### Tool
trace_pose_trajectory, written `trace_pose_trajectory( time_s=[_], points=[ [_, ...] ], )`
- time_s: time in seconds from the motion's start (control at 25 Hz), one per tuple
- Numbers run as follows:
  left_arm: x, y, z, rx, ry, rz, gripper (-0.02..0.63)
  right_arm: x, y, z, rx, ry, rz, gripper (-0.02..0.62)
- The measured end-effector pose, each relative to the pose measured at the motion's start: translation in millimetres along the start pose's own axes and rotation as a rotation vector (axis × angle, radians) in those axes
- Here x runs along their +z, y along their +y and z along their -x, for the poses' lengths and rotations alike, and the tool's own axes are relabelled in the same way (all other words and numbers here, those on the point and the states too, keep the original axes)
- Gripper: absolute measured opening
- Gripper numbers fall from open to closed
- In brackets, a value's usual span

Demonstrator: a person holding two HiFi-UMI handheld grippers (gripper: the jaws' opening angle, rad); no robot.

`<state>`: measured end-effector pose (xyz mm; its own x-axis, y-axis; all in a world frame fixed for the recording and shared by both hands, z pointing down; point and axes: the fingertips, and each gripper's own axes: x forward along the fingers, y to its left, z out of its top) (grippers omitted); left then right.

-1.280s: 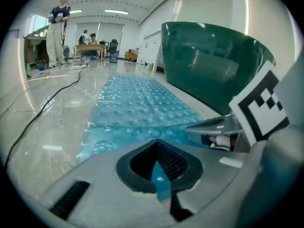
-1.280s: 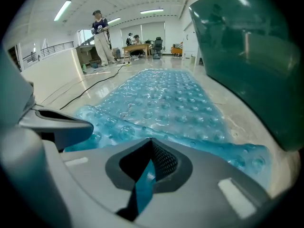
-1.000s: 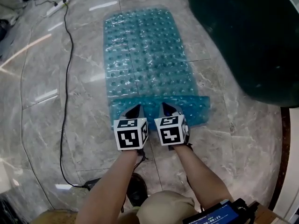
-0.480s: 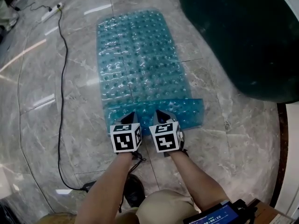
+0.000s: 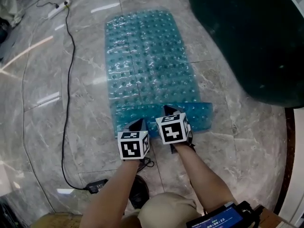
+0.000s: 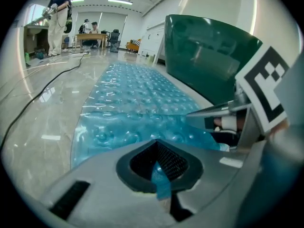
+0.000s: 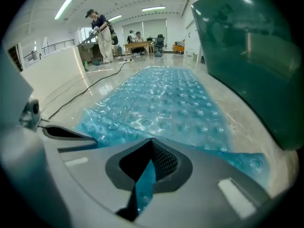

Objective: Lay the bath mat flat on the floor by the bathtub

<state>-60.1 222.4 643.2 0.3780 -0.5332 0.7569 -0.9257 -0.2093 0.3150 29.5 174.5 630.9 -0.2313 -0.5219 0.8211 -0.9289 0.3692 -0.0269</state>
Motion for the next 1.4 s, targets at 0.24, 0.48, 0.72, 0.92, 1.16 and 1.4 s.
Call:
trace_pose_trajectory(
  time_s=[0.24, 0.48, 0.72, 0.92, 1.16, 1.4],
  points=[
    [8, -4, 11, 0.038, 0.002, 0.065, 0.005, -15, 5, -2, -0.016, -0.028, 0.051, 0.006],
    [13, -13, 23, 0.020, -0.025, 0.042, 0.006, -20, 8, 0, 0.013, -0.055, 0.043, 0.006],
    [51, -33, 29, -0.017, -0.143, -0.113, 0.006, -26, 12, 7, 0.035, -0.109, 0.047, 0.006],
    [33, -14, 18, 0.019, -0.108, -0.048, 0.006, -34, 19, 18, 0.080, -0.134, 0.009, 0.006],
    [6, -18, 23, 0.020, -0.068, -0.048, 0.006, -59, 28, 32, 0.091, -0.139, 0.039, 0.006],
    [-20, -12, 17, -0.009, 0.008, 0.023, 0.006, -78, 37, 39, 0.116, -0.089, 0.049, 0.006]
  ],
)
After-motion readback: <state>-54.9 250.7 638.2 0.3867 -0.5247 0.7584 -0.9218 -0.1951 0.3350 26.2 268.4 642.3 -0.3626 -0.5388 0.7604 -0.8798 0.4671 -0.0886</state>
